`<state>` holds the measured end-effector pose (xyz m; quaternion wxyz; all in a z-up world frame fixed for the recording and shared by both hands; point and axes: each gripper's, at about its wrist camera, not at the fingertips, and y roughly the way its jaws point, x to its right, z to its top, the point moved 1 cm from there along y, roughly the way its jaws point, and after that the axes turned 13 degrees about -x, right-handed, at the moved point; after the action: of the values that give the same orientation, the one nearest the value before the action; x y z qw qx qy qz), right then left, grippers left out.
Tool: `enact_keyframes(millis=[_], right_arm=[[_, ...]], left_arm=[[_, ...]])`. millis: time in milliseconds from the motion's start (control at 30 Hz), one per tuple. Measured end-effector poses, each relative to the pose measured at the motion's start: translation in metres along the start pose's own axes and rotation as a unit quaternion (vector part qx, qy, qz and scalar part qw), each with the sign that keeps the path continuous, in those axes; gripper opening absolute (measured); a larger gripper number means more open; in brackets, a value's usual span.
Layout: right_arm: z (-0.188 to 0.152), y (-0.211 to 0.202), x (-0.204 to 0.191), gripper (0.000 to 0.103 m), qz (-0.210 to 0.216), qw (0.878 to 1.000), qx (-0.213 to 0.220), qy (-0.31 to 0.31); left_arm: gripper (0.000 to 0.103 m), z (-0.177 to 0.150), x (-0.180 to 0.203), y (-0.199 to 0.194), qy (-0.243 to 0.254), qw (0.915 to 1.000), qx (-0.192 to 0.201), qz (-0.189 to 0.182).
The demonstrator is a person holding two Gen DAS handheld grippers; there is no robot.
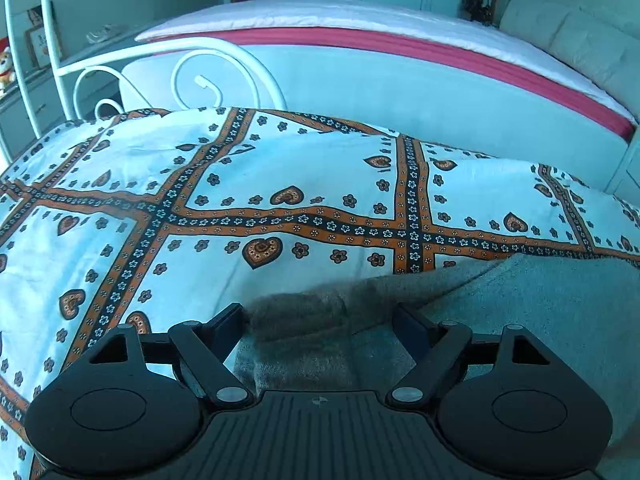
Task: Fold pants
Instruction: 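Grasp the grey sweatpants edge with the left tool while the right tool grasps it too, then lift the held sweatpants edge upward with both tools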
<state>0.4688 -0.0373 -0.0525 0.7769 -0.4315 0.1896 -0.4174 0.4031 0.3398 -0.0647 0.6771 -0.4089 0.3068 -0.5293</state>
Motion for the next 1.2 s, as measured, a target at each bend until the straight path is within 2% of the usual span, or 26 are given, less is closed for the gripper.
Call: enact_keyframes(millis=[67,133,200,300,333,400,467,600,800,900,967,1067,1133,1200], right_arm=[[0.005,0.004,-0.001,0.051,0.004,1.0,-0.003,-0.021],[0.009,0.002,-0.002,0.049,0.038,0.999,0.004,-0.036],[0.014,0.0,-0.006,0.049,0.053,0.997,0.009,-0.055],[0.021,0.011,-0.011,0.048,0.061,0.996,-0.016,-0.067],[0.021,0.013,-0.012,0.047,0.065,0.996,-0.017,-0.065],[0.019,0.012,-0.012,0.048,0.065,0.996,-0.012,-0.058],[0.014,0.009,-0.012,0.048,0.069,0.996,-0.003,-0.053],[0.008,0.01,-0.012,0.048,0.066,0.996,0.001,-0.057],[0.011,0.007,-0.014,0.048,0.064,0.996,0.007,-0.061],[0.013,0.014,-0.016,0.048,0.06,0.995,0.0,-0.076],[0.014,0.018,-0.018,0.048,0.06,0.995,-0.004,-0.076],[0.018,0.019,-0.018,0.042,0.061,0.996,-0.007,-0.071],[0.021,0.017,-0.016,0.035,0.067,0.995,-0.006,-0.069],[0.022,0.023,-0.016,0.037,0.06,0.995,-0.02,-0.08]], left_arm=[[0.081,0.002,-0.003,-0.002,-0.005,1.0,-0.001,-0.003],[0.081,0.004,-0.005,-0.01,0.004,1.0,0.004,-0.005],[0.081,0.003,-0.009,-0.016,0.017,0.9998,0.003,0.009],[0.081,-0.001,-0.022,-0.019,0.011,0.9999,-0.009,-0.009],[0.078,-0.004,-0.024,-0.021,0.011,0.9998,-0.005,-0.013],[0.059,-0.011,-0.03,-0.022,0.007,0.9991,-0.003,-0.041],[0.052,-0.019,-0.034,-0.022,0.004,0.9982,0.004,-0.06],[0.051,-0.019,-0.031,-0.017,-0.001,0.998,0.016,-0.061],[0.052,-0.018,-0.031,-0.02,0.018,0.9983,0.028,-0.048],[0.052,-0.017,-0.035,-0.011,-0.002,0.9977,0.022,-0.064],[0.047,-0.016,-0.033,-0.01,-0.011,0.9973,0.029,-0.067],[0.043,-0.02,-0.036,-0.014,-0.009,0.996,0.044,-0.077],[0.043,-0.021,-0.04,-0.013,-0.013,0.9952,0.041,-0.088],[0.046,-0.019,-0.042,-0.007,-0.016,0.9949,0.027,-0.096]])
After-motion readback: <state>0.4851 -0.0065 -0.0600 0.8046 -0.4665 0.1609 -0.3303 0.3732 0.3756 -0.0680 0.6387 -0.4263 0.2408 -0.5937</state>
